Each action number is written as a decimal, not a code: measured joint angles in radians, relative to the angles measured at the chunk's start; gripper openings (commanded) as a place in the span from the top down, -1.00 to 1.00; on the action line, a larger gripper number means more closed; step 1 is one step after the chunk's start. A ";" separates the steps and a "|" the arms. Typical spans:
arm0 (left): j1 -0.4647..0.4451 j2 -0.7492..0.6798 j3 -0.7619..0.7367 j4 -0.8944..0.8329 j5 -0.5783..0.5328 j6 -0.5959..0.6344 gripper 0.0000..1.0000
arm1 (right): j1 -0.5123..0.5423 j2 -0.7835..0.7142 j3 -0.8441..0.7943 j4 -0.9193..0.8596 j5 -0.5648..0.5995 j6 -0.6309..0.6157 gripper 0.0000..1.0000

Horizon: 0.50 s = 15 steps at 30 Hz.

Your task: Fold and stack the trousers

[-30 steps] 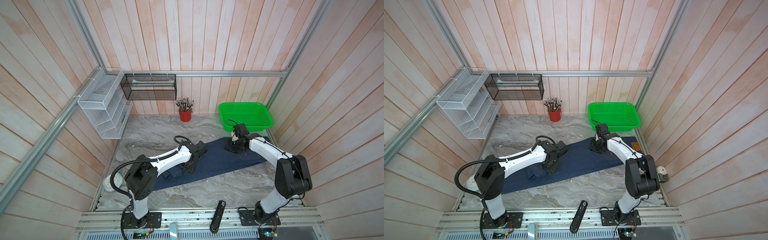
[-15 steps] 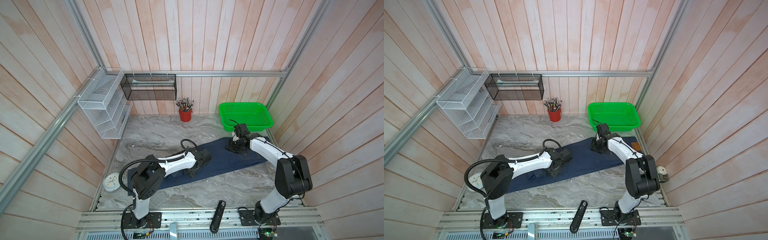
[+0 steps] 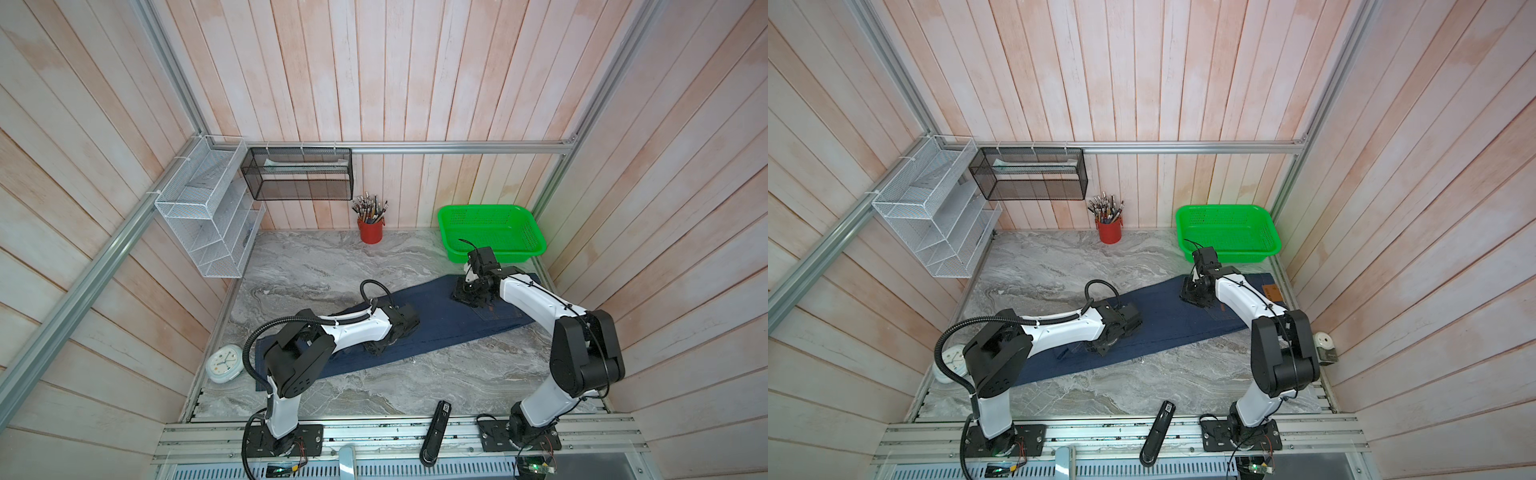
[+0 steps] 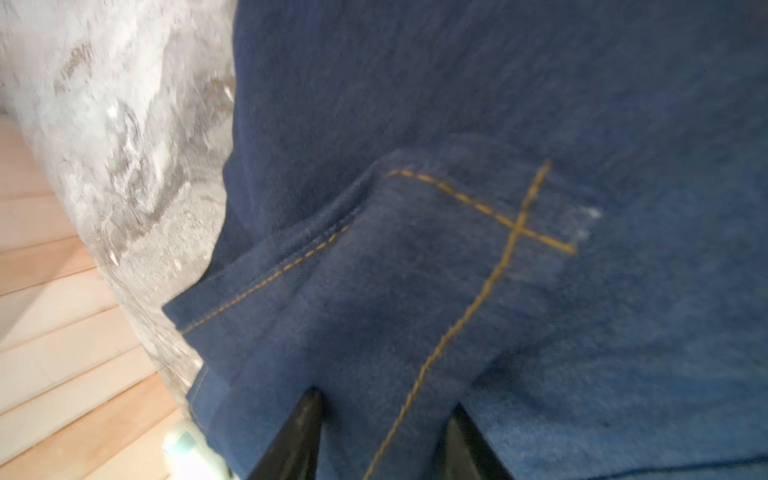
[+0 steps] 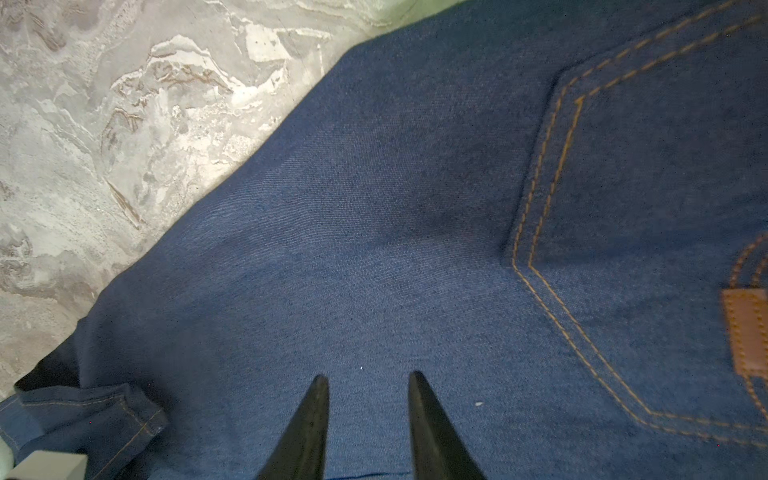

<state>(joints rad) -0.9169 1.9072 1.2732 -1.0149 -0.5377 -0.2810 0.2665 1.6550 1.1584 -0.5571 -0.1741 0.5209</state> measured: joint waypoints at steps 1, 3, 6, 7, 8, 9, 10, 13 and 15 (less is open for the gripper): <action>0.000 -0.002 0.000 -0.002 -0.002 0.002 0.53 | 0.000 0.000 0.000 0.000 0.000 0.000 0.34; -0.002 -0.008 0.010 -0.018 -0.010 -0.010 0.57 | 0.000 0.000 0.000 0.000 0.000 0.000 0.34; -0.002 -0.036 0.037 -0.045 -0.014 -0.023 1.00 | 0.000 0.000 0.000 0.000 -0.003 0.000 0.34; -0.002 -0.048 0.048 -0.053 -0.017 -0.032 1.00 | 0.000 0.000 0.000 0.000 -0.003 0.000 0.34; -0.001 -0.060 0.062 -0.066 -0.020 -0.039 1.00 | 0.000 0.000 0.000 0.000 -0.003 0.000 0.34; 0.000 -0.070 0.076 -0.076 -0.021 -0.045 1.00 | 0.000 0.000 0.000 0.000 -0.003 0.000 0.34; 0.000 -0.077 0.087 -0.083 -0.021 -0.050 0.98 | 0.000 0.000 0.000 0.000 -0.004 0.000 0.34; 0.010 -0.098 0.103 -0.094 -0.012 -0.060 1.00 | 0.000 0.000 0.000 0.000 -0.004 0.002 0.34; 0.026 -0.107 0.102 -0.096 0.005 -0.061 1.00 | 0.000 0.000 0.000 0.000 -0.006 0.002 0.34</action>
<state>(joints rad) -0.8913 1.8004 1.3750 -1.1107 -0.5331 -0.3416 0.2665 1.6547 1.1587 -0.5571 -0.1799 0.5232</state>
